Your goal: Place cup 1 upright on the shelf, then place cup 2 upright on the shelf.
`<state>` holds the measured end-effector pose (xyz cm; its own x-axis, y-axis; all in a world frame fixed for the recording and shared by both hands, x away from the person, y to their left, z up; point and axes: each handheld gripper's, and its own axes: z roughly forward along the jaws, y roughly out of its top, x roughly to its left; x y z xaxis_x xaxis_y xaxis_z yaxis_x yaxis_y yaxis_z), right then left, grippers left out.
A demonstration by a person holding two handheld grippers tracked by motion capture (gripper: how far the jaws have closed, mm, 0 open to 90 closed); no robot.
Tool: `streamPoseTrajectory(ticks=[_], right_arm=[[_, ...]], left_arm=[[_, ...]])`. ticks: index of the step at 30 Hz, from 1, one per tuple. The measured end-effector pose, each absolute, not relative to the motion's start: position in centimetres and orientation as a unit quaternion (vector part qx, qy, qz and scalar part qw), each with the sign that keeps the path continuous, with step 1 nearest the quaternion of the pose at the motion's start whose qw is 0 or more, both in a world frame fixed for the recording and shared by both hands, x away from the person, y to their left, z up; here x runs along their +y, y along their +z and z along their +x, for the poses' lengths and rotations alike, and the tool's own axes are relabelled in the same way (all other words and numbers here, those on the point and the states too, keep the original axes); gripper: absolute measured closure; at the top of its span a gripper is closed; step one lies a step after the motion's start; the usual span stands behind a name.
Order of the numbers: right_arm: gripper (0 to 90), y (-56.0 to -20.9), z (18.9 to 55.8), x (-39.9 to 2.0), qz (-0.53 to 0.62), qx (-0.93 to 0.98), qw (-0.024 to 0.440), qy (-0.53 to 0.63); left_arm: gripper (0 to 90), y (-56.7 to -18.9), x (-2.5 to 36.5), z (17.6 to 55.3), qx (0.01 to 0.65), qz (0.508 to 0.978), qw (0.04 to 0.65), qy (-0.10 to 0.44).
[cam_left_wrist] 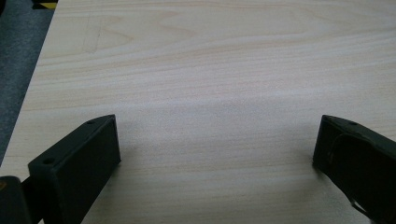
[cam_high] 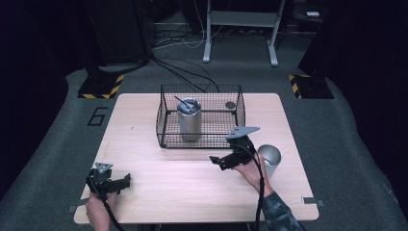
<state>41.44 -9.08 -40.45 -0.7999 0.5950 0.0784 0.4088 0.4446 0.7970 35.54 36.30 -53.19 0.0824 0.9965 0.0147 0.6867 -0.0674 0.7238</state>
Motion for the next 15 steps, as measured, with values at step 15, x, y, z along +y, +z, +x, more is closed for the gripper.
streamPoseTrajectory(ticks=[15], right_arm=[[0.9, -41.4, 37.8, -13.2, 0.32, 0.838, 0.125, 0.425]], left_arm=[[0.3, -53.2, 36.3, 35.5, 0.621, 0.678, 0.285, 0.272]])
